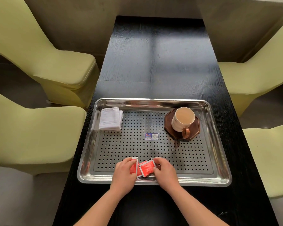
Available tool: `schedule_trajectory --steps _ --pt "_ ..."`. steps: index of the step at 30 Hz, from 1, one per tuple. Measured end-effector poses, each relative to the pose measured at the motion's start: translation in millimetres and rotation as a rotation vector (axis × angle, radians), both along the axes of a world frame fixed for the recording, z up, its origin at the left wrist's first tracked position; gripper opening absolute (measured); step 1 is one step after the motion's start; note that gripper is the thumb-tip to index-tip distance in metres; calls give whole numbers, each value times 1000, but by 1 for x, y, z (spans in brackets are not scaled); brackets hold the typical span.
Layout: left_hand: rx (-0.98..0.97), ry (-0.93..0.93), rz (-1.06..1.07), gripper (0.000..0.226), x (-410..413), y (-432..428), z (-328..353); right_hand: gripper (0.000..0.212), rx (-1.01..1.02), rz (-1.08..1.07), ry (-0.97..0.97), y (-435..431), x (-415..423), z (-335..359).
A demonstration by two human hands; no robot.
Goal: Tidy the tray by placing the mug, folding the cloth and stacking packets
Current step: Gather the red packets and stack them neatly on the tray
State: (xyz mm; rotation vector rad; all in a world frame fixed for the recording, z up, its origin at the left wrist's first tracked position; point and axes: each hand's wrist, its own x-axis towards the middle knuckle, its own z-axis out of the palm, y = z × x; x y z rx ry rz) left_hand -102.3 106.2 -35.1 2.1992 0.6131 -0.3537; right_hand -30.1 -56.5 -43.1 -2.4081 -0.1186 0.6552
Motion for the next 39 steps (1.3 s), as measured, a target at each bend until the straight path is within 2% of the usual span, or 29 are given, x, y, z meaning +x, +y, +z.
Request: schedule_trajectory --steps 17,22,28,32,37,39 --pt "14 18 117 52 -6 35 18 34 -1 18 69 13 13 17" --pt "59 -4 170 55 5 63 21 33 115 7 132 60 40 28" --pt "288 -47 97 58 39 106 21 39 329 -206 338 138 79 33" --pt "476 -78 51 63 56 135 18 46 218 -215 288 180 107 23" --pt "448 -31 -33 70 74 151 5 52 27 -156 204 210 126 6" --pt "420 -38 -96 70 82 148 1 45 -32 -129 173 218 129 2"
